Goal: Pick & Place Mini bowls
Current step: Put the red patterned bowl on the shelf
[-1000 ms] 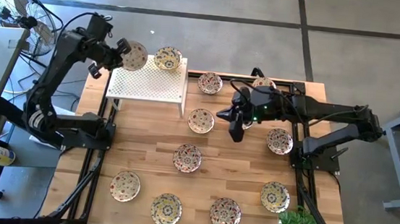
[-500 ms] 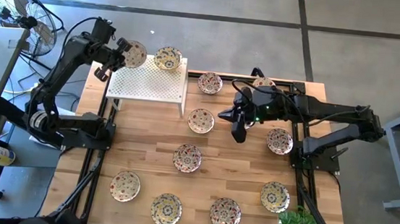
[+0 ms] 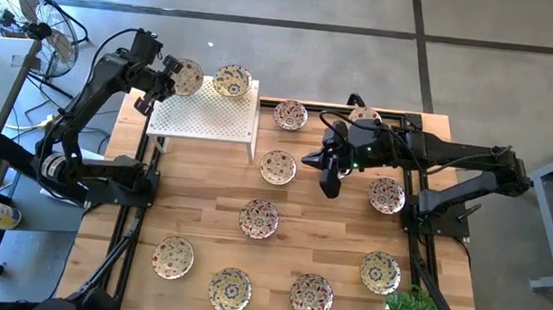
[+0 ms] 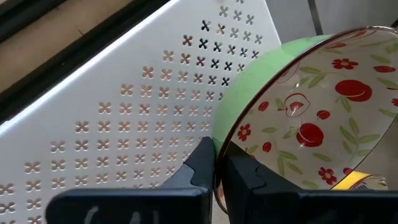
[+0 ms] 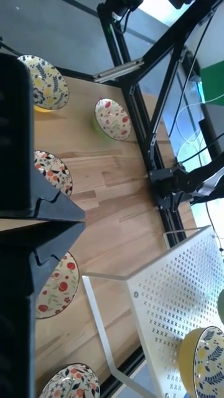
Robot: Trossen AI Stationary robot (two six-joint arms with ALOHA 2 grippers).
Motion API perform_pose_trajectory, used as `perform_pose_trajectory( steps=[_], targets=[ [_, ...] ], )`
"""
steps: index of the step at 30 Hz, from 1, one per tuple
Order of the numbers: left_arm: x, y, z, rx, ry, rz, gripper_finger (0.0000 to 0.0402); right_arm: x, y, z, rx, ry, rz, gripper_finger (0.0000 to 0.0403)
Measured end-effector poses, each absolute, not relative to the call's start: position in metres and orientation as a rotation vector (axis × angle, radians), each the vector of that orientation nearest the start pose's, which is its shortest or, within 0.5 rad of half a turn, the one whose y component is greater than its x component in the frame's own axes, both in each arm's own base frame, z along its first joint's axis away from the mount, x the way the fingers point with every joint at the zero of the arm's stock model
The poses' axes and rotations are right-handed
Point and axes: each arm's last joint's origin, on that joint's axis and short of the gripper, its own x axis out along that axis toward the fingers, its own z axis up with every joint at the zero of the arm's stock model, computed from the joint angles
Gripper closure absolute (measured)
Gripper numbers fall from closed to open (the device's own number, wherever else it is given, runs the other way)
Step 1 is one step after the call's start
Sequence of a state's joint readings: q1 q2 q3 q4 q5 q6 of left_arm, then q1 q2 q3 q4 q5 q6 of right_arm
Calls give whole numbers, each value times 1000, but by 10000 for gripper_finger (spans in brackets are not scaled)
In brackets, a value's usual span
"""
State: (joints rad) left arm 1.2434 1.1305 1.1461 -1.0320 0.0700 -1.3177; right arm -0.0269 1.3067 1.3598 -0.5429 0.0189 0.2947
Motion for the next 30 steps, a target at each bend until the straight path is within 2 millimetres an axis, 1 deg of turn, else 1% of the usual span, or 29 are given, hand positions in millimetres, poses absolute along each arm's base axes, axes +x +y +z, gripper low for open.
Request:
perform_pose_trajectory(
  steps=[21, 26, 30],
  targets=[
    [68, 191, 324, -1766, 6, 1544, 389, 277, -8, 385, 291, 487, -118, 402],
    [69, 191, 316, -1796, 27, 1528, 389, 277, -8, 385, 286, 487, -116, 403],
    [69, 192, 315, -1799, 24, 1530, 389, 277, -8, 385, 285, 487, -116, 402]
  ],
)
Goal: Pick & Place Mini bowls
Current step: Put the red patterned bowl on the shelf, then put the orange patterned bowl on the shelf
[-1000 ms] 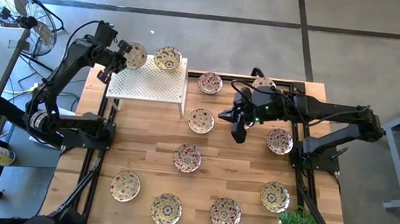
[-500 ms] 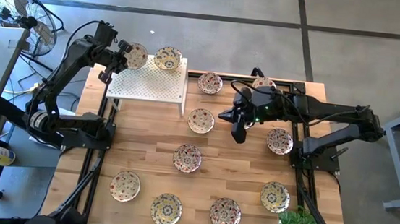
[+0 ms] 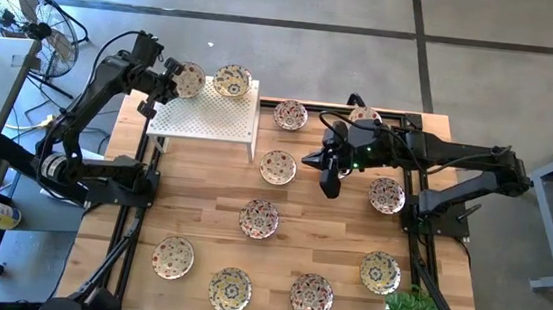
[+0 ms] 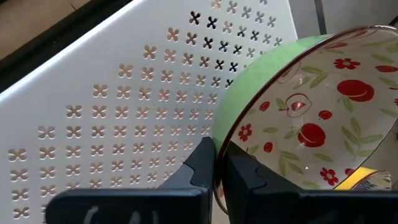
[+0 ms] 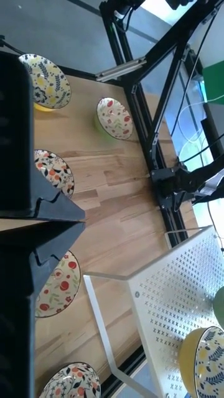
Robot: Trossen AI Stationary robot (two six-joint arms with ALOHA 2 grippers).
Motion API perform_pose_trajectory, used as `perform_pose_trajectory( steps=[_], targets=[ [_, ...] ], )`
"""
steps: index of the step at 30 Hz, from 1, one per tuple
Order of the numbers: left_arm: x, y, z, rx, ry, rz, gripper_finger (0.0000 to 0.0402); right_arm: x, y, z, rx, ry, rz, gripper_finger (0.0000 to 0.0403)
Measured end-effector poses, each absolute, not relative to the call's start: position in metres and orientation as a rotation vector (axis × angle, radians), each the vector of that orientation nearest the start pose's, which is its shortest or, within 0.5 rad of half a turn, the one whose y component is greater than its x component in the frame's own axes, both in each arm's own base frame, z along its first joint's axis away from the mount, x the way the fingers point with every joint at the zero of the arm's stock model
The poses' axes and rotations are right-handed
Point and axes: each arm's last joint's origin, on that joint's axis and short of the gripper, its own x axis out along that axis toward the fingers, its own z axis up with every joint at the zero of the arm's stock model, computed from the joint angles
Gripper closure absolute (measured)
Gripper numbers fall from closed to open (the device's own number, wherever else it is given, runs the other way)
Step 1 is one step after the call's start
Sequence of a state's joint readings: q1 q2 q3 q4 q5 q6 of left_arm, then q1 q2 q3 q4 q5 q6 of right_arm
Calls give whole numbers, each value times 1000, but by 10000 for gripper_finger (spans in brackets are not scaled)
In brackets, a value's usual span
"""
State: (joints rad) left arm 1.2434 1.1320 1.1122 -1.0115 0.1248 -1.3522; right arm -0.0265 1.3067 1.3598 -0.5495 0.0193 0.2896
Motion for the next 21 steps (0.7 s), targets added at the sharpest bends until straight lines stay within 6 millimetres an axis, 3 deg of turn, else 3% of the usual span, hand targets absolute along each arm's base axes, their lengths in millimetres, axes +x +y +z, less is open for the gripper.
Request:
perform_pose_trajectory(
  steps=[7, 21],
  targets=[
    [69, 191, 315, -1809, 11, 1533, 374, 277, -8, 385, 285, 487, -116, 403],
    [60, 166, 337, -1713, -92, 1455, 269, 278, -8, 387, 284, 467, -109, 403]
  ],
)
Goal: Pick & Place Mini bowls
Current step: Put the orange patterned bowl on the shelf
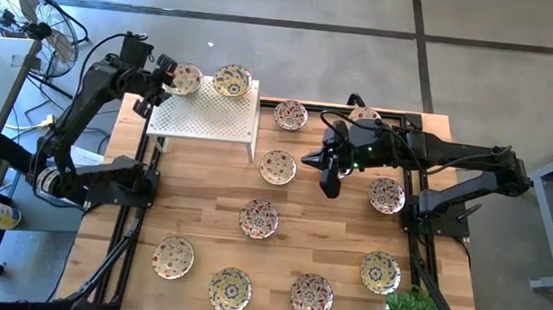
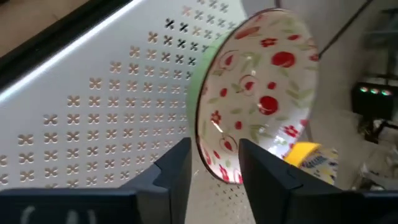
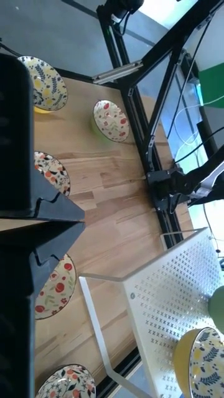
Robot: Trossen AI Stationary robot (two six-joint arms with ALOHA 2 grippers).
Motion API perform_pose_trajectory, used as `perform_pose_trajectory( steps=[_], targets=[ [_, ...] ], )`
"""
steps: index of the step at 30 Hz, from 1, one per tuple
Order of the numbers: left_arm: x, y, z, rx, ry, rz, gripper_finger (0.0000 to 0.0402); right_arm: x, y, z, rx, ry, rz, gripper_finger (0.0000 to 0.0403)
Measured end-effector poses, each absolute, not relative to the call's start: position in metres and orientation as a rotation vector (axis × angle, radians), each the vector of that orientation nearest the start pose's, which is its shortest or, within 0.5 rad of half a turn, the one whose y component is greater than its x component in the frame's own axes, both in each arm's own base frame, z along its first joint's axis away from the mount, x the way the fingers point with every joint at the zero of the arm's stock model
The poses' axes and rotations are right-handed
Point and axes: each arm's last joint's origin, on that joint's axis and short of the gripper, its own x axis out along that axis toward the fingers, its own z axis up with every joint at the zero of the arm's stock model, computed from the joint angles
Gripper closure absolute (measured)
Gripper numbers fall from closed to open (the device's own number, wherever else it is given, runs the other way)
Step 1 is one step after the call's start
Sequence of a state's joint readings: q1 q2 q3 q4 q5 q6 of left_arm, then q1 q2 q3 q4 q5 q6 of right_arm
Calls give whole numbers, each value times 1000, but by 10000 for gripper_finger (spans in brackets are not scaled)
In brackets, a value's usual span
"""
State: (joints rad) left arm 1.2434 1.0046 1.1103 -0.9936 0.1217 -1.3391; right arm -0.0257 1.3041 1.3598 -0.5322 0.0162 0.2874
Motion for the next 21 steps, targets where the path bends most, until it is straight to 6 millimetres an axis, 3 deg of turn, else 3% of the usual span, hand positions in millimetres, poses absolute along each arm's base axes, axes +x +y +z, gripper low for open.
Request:
perform_pose_trajectory(
  steps=[9, 15, 21],
  targets=[
    [52, 135, 357, -1394, 32, 1256, 266, 277, -8, 388, 272, 459, -105, 403],
    [51, 102, 372, -1152, 71, 1081, 292, 277, -9, 389, 207, 452, -127, 402],
    [63, 84, 381, -953, 91, 996, 332, 278, -10, 391, 178, 430, -170, 403]
  ],
)
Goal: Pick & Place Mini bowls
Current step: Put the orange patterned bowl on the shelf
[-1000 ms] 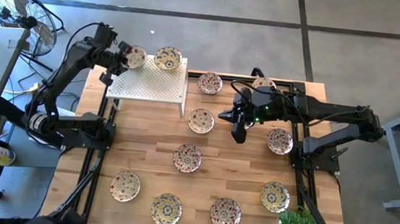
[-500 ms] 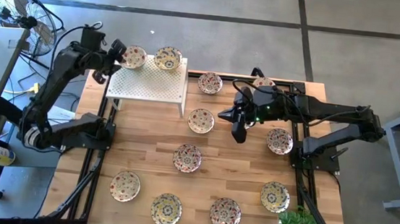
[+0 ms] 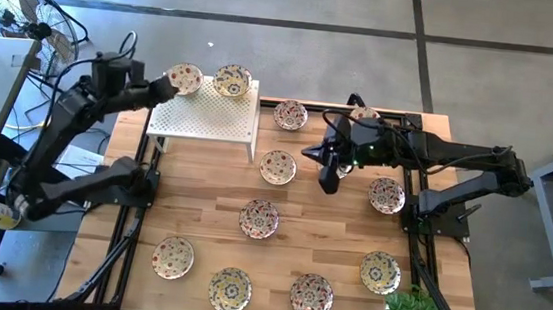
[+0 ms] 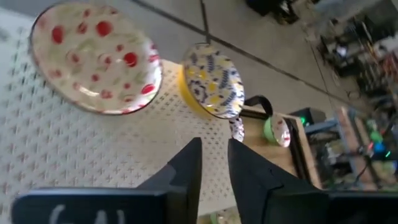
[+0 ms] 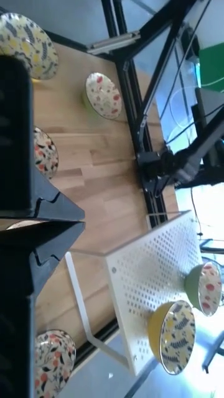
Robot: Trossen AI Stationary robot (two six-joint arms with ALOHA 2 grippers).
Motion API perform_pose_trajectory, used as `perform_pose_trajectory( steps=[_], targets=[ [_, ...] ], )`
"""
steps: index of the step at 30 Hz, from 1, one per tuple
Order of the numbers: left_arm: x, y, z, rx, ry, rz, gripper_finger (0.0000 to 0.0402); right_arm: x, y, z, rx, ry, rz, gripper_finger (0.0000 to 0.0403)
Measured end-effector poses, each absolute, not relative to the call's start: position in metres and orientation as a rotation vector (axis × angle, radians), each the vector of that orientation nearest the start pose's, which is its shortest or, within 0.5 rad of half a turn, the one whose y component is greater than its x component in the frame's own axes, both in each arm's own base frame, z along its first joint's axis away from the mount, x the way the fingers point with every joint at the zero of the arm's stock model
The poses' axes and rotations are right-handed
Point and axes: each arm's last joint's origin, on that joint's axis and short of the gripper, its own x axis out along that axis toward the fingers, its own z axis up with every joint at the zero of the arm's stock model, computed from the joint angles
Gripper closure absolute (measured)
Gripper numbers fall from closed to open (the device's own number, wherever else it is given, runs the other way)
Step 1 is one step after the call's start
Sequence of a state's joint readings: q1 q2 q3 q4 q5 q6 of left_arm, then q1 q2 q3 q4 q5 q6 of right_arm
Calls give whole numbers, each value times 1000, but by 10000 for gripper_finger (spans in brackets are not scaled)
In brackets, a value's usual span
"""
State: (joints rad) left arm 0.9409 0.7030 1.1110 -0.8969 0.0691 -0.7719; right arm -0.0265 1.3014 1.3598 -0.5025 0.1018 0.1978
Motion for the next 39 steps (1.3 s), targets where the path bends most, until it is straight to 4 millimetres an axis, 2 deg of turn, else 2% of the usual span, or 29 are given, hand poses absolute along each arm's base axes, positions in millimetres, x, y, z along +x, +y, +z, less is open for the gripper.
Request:
perform_pose_trajectory(
  steps=[7, 11, 18, 23, 26, 29, 33, 39],
  targets=[
    [78, 74, 384, -725, 170, 974, 373, 279, -10, 394, 179, 389, -170, 403],
    [96, 75, 380, -595, 291, 883, 387, 280, -10, 396, 182, 370, -169, 403],
    [156, 75, 371, -390, 428, 650, 400, 280, -9, 396, 185, 370, -166, 403],
    [193, 61, 373, -297, 339, 494, 401, 280, -2, 396, 166, 363, -214, 403],
    [209, 50, 365, -265, 238, 405, 401, 280, 3, 395, 149, 354, -238, 403],
    [217, 42, 351, -268, 158, 341, 401, 283, 6, 385, 171, 315, -221, 403],
    [218, 33, 331, -281, 167, 262, 401, 284, 7, 357, 257, 261, -165, 402],
    [219, 17, 311, -275, 340, 200, 401, 263, 5, 326, 368, 266, -212, 402]
  ],
)
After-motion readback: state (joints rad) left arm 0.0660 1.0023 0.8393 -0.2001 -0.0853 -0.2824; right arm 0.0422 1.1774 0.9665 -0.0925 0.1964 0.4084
